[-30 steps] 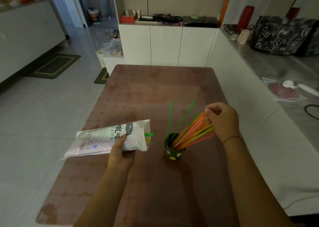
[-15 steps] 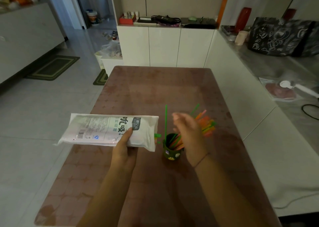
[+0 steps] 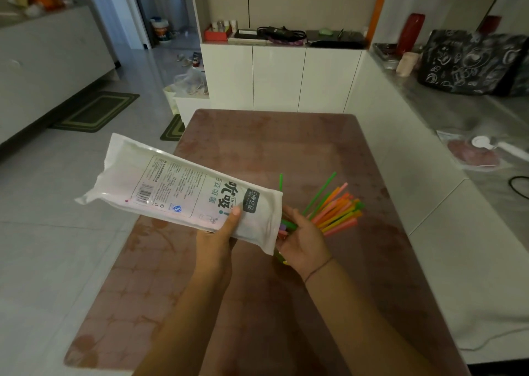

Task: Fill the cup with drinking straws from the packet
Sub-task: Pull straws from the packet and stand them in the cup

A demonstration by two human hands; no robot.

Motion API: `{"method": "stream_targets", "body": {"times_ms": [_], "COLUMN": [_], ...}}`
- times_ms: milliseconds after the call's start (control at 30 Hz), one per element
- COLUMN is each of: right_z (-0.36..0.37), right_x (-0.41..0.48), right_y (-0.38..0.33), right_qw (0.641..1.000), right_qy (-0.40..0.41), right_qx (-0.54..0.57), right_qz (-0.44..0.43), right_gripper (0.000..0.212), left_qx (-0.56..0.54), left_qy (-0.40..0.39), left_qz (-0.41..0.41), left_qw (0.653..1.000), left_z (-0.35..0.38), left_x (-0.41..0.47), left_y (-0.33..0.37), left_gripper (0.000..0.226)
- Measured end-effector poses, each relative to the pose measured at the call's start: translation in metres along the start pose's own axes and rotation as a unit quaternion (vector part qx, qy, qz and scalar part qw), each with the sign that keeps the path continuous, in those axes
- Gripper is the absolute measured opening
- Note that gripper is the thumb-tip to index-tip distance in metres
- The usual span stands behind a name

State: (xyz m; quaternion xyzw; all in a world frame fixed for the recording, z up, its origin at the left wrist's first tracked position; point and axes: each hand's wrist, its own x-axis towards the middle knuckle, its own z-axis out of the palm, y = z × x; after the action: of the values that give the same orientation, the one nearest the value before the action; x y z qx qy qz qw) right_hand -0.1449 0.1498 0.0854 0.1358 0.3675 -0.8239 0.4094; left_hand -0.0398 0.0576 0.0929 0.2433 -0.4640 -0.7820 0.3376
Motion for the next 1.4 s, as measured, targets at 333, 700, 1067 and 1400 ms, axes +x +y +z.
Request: {"method": "stream_targets", "body": {"times_ms": [333, 700, 1067, 1400], "right_z": [-0.008, -0.001, -0.013, -0.003], "right_x": [-0.012, -0.026, -0.026, -0.026], "right_y": [-0.006, -0.031, -0.063, -0.032], "right_qw": [0.936, 0.813, 0.868, 0.955], "right_qy": [0.015, -0.065, -0.045, -0.088], "right_qx": [-0.331, -0.513, -0.431, -0.221], "right_qz": [-0.120, -0.268, -0.243, -0.177], "right_gripper": [0.009, 0.007, 0.007, 0.010], "left_qx": [-0.126, -0.278, -0.297, -0.287], "left_qy": [0.072, 0.085, 0.137, 0.116], "left_qz": [-0.055, -0.171, -0.198, -0.189], "left_qw": [0.988, 0.941, 0.924, 0.932], "left_z": [-0.012, -0.028, -0.035, -0.020], "left_x": [0.013, 0.017, 0.020, 0.013], "left_y": [-0.004, -0.022, -0.021, -0.025], "left_gripper": [0.057, 0.033, 0.036, 0.036]}}
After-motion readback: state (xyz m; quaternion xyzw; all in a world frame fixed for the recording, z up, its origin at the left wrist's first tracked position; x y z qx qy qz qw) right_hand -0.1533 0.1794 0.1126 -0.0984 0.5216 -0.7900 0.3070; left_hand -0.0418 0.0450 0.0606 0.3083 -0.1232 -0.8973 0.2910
